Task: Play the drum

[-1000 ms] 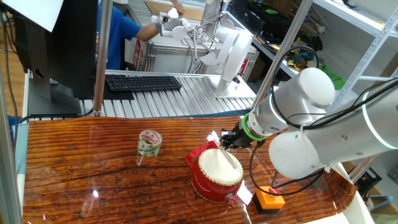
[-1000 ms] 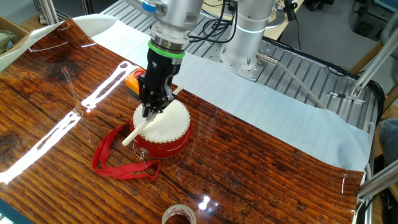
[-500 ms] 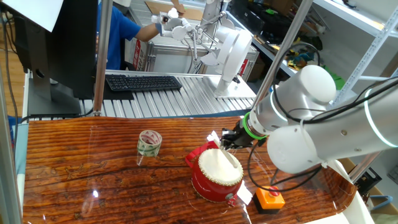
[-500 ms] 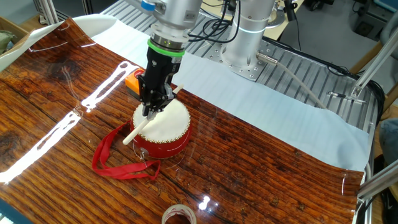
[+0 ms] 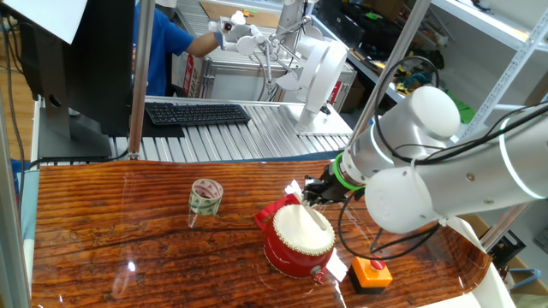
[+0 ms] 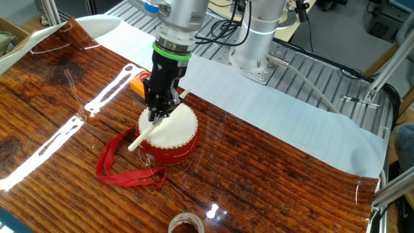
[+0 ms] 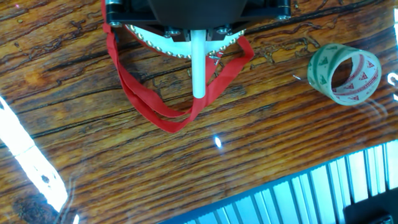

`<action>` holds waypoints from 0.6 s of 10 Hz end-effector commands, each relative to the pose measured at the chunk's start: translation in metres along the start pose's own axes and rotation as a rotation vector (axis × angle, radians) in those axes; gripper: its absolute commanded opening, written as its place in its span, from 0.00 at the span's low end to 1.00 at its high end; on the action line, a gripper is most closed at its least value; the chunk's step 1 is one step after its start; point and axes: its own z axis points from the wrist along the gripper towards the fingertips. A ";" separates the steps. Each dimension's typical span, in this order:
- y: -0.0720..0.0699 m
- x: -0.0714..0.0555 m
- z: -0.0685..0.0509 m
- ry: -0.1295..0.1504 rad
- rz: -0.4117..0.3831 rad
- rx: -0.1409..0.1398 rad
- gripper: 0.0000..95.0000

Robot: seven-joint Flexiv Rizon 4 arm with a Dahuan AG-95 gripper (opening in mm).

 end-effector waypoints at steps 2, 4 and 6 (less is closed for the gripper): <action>-0.002 0.000 0.000 0.007 0.014 0.020 0.00; -0.002 0.000 0.000 0.015 0.027 0.020 0.00; -0.002 0.000 0.000 0.021 0.038 0.021 0.20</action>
